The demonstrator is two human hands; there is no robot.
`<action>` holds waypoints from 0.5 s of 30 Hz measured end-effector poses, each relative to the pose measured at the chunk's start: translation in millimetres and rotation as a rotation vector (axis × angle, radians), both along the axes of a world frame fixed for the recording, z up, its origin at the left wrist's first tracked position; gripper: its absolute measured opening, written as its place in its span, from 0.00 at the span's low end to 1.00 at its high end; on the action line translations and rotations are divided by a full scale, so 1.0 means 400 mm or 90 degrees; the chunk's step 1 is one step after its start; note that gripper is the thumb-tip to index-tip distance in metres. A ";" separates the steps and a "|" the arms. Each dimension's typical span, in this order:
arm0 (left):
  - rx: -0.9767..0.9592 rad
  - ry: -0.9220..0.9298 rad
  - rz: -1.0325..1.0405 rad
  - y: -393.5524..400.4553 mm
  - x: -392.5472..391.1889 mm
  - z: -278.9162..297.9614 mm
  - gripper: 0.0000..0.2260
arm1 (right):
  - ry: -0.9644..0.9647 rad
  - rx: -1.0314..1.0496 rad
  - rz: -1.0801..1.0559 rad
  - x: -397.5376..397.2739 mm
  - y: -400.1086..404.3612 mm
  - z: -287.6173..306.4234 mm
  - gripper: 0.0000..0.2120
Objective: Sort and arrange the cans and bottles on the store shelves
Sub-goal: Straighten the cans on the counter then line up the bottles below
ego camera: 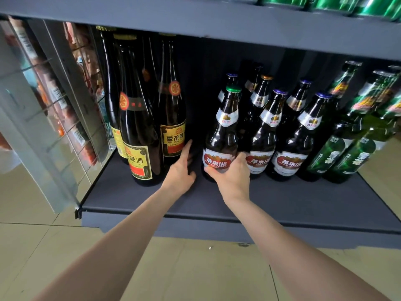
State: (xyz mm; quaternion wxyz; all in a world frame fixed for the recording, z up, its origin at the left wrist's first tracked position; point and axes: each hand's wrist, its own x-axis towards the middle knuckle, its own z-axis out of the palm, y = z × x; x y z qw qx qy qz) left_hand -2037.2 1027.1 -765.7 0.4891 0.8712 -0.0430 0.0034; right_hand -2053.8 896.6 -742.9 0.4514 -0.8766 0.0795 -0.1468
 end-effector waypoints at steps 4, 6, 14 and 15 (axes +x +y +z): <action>0.004 0.008 -0.009 -0.003 -0.005 -0.006 0.41 | 0.017 -0.028 0.000 0.017 0.009 0.015 0.31; 0.018 0.009 -0.014 -0.011 -0.011 -0.008 0.42 | 0.038 -0.048 0.016 0.020 0.009 0.024 0.30; -0.072 -0.039 0.108 -0.132 -0.043 -0.018 0.44 | 0.077 -0.091 0.000 -0.053 -0.189 -0.011 0.17; -0.067 -0.049 0.139 -0.142 -0.044 -0.020 0.42 | 0.068 -0.085 -0.027 -0.052 -0.210 -0.014 0.17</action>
